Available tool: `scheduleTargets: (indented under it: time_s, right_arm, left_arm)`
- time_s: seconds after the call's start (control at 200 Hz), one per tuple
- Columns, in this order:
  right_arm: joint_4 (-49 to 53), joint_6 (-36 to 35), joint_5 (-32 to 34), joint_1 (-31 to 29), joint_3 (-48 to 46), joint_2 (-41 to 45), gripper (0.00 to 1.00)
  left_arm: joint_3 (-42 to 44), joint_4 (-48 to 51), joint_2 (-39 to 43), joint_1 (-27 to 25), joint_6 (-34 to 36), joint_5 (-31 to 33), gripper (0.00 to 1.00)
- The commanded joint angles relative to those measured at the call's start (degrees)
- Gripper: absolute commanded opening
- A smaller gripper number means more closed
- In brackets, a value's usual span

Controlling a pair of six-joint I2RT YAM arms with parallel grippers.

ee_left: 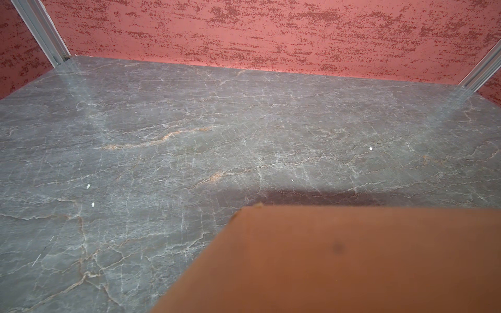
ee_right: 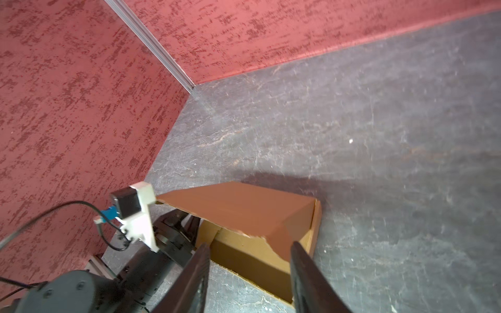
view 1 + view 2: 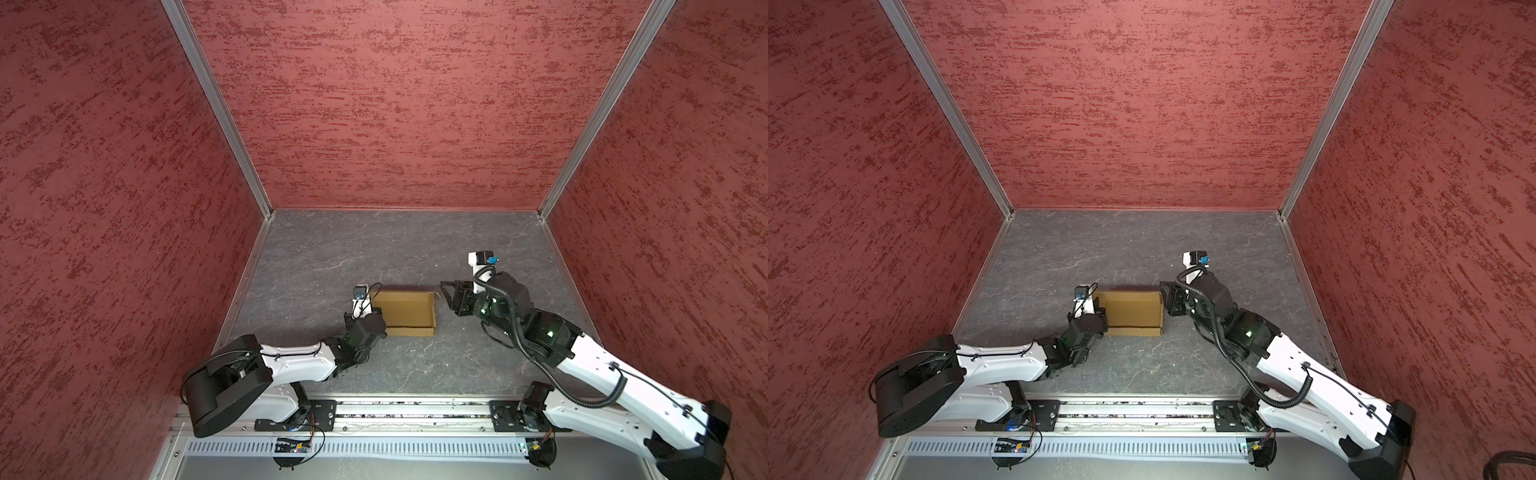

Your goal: Fold the paper box

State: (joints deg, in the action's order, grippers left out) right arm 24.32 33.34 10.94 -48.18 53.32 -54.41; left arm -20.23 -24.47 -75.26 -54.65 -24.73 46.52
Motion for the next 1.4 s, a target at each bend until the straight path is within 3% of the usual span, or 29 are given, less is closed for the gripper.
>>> scheduleTargets:
  time_s: [0.0, 0.185, 0.431, 0.581, 0.736, 1.393]
  right_arm:
    - [7.64, -5.48, -0.29, -0.33, 5.82, -4.84, 0.51]
    - [13.86, -12.69, -1.32, -1.03, 16.3, -13.8, 0.51]
    - [25.91, -31.83, 0.34, -5.07, 27.17, -22.57, 0.51]
    - [30.29, -39.24, 1.36, -6.29, 32.65, -26.79, 0.51]
    - [30.0, -42.99, -2.84, -6.98, 34.69, -28.52, 0.51]
    - [29.24, -48.66, 0.46, -8.24, 36.29, -40.69, 0.45]
  left_arm:
    - [1.2, 4.56, -0.56, -0.28, 0.02, -0.74, 0.03]
    - [1.17, 4.48, -1.01, -0.24, -0.23, -0.73, 0.03]
    - [1.42, 4.11, -1.38, -0.23, -0.23, -0.66, 0.03]
    - [1.73, 3.92, -1.25, -0.23, -0.65, -0.3, 0.03]
    - [1.96, 3.86, -1.33, -0.28, -0.8, -0.08, 0.03]
    - [2.35, 4.46, -0.18, -0.1, -0.23, 0.56, 0.04]
